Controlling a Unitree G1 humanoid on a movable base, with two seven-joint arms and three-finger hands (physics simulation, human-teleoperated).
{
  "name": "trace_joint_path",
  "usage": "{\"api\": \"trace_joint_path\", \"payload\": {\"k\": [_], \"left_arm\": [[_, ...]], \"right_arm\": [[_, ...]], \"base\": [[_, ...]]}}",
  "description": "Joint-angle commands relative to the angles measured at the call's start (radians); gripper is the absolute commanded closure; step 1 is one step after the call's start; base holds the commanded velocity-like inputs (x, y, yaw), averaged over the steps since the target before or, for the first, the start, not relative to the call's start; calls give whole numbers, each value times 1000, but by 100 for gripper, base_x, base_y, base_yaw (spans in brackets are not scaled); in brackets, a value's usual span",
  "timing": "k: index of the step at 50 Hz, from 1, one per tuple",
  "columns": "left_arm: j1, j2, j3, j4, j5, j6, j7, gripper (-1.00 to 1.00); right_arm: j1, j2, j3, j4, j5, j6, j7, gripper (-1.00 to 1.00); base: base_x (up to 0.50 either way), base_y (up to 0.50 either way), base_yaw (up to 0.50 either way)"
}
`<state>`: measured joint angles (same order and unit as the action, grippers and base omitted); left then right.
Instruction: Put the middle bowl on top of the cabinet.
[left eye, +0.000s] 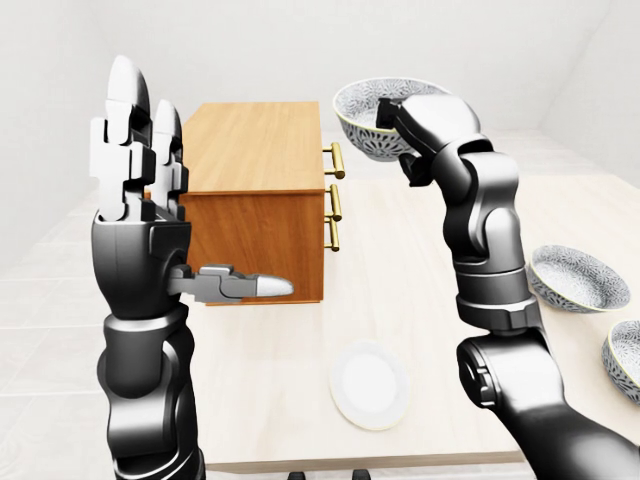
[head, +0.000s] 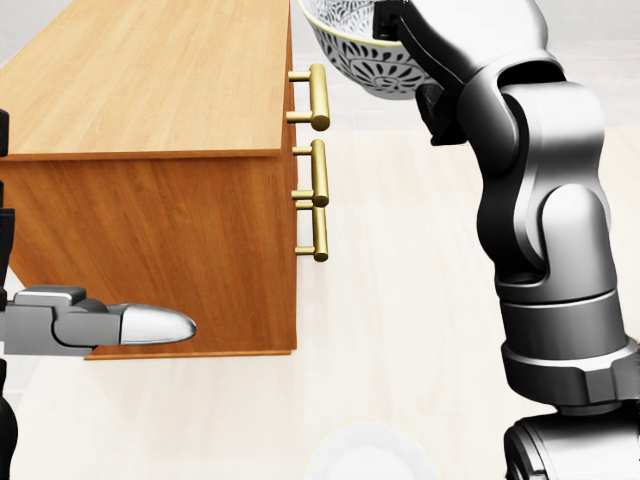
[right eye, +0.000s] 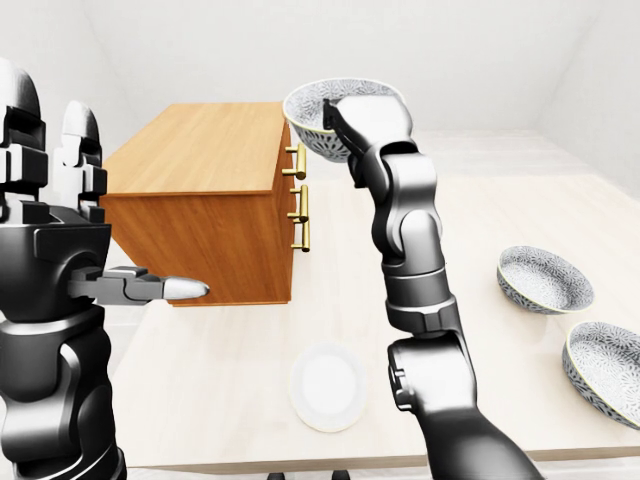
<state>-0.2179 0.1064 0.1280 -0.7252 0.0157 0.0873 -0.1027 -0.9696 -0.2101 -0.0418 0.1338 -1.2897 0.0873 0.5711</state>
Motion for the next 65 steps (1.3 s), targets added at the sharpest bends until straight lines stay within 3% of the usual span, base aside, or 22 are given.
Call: {"api": "trace_joint_path", "payload": {"k": [1,30,47,65], "left_arm": [[2,-1,2,7,-1,0,-3,-100],[-5,1,-2,9,-5,0,-4,-100],[3,-1,-10,19,-3,0,-14,-100],[1,-1,-8,15,-9,0,-24,-100]], "right_arm": [[-133,24,23,185,116,0,-108,100],[-352,59,58,455,269,0,-232,100],[-499,142,95,768,324,0,-353,100],[-566,207,123,951,327,0,-453,100]], "base": [[0,0,0],[0,0,0],[0,0,0],[0,0,0]]}}
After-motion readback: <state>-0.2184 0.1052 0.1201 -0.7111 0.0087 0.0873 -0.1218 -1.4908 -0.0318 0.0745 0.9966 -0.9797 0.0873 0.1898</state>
